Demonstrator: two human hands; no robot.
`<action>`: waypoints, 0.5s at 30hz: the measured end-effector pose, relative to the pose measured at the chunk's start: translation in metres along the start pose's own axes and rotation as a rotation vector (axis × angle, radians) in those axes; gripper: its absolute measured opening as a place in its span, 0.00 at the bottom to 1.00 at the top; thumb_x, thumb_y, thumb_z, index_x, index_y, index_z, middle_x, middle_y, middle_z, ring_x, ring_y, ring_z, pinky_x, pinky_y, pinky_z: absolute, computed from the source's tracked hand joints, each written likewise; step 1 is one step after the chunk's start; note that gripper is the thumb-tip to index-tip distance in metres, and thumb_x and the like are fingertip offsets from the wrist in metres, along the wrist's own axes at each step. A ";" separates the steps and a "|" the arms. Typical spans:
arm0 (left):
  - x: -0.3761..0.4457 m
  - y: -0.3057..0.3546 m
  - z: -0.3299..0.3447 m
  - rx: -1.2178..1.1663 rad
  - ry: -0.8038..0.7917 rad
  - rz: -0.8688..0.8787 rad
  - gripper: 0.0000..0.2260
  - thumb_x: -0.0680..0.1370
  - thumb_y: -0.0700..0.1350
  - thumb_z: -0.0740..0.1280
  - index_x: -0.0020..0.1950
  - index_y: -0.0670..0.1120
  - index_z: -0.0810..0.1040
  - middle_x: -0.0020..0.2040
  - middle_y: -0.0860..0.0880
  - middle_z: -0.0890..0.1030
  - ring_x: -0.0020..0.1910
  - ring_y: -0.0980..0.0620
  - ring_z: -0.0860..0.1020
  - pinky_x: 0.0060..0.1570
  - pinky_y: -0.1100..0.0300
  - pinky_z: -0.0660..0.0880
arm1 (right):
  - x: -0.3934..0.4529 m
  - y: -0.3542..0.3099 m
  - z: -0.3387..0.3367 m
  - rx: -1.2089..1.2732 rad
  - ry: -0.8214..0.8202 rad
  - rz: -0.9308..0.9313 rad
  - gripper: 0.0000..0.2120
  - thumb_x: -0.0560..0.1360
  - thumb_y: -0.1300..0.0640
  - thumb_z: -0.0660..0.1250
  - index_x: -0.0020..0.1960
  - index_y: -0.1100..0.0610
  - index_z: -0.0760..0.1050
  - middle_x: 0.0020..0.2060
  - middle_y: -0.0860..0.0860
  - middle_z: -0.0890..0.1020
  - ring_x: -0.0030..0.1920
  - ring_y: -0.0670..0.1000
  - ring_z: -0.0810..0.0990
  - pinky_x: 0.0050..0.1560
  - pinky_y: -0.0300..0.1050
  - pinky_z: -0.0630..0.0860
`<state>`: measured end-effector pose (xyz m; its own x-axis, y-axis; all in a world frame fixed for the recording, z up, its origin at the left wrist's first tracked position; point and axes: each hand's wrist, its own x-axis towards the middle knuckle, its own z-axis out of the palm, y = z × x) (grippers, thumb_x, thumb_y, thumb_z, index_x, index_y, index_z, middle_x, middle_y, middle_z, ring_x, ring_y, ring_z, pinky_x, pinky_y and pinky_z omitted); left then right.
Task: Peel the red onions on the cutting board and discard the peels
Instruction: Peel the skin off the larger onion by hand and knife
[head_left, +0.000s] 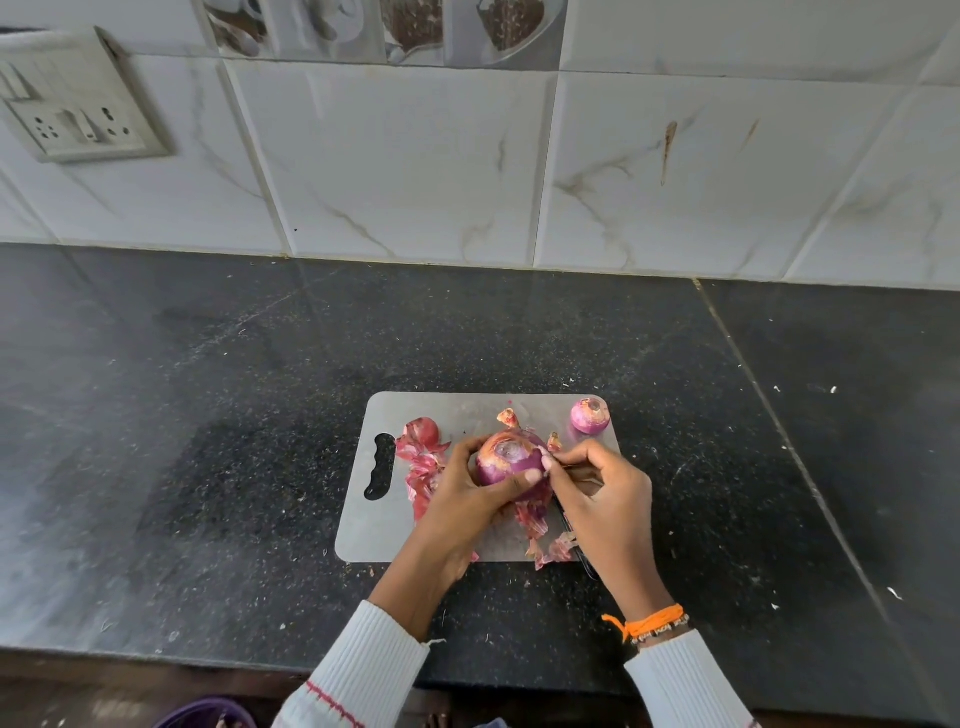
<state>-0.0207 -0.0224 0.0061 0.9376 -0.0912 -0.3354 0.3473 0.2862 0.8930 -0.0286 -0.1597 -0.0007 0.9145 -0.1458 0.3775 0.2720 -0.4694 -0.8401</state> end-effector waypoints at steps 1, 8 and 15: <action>0.000 0.000 0.000 -0.011 -0.003 0.000 0.26 0.67 0.37 0.74 0.62 0.45 0.70 0.54 0.45 0.78 0.49 0.50 0.80 0.44 0.62 0.80 | 0.000 0.000 0.000 -0.007 0.004 -0.003 0.03 0.70 0.64 0.72 0.39 0.59 0.79 0.35 0.46 0.82 0.37 0.42 0.81 0.36 0.32 0.77; 0.000 0.000 -0.003 -0.010 -0.053 0.003 0.23 0.69 0.36 0.73 0.62 0.44 0.70 0.54 0.43 0.79 0.48 0.50 0.81 0.42 0.63 0.79 | -0.005 0.001 0.006 -0.053 0.070 0.000 0.08 0.66 0.68 0.74 0.36 0.60 0.76 0.32 0.48 0.81 0.35 0.43 0.82 0.33 0.30 0.76; -0.003 0.005 -0.004 -0.137 -0.116 -0.060 0.22 0.67 0.40 0.72 0.60 0.44 0.73 0.54 0.44 0.79 0.46 0.52 0.82 0.44 0.61 0.80 | 0.004 0.013 0.000 0.032 0.052 0.214 0.07 0.68 0.63 0.74 0.36 0.59 0.76 0.30 0.49 0.81 0.30 0.43 0.80 0.32 0.38 0.77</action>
<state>-0.0219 -0.0168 0.0104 0.9133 -0.2195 -0.3430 0.4051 0.4031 0.8206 -0.0212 -0.1668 -0.0097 0.9359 -0.2840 0.2082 0.0835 -0.3954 -0.9147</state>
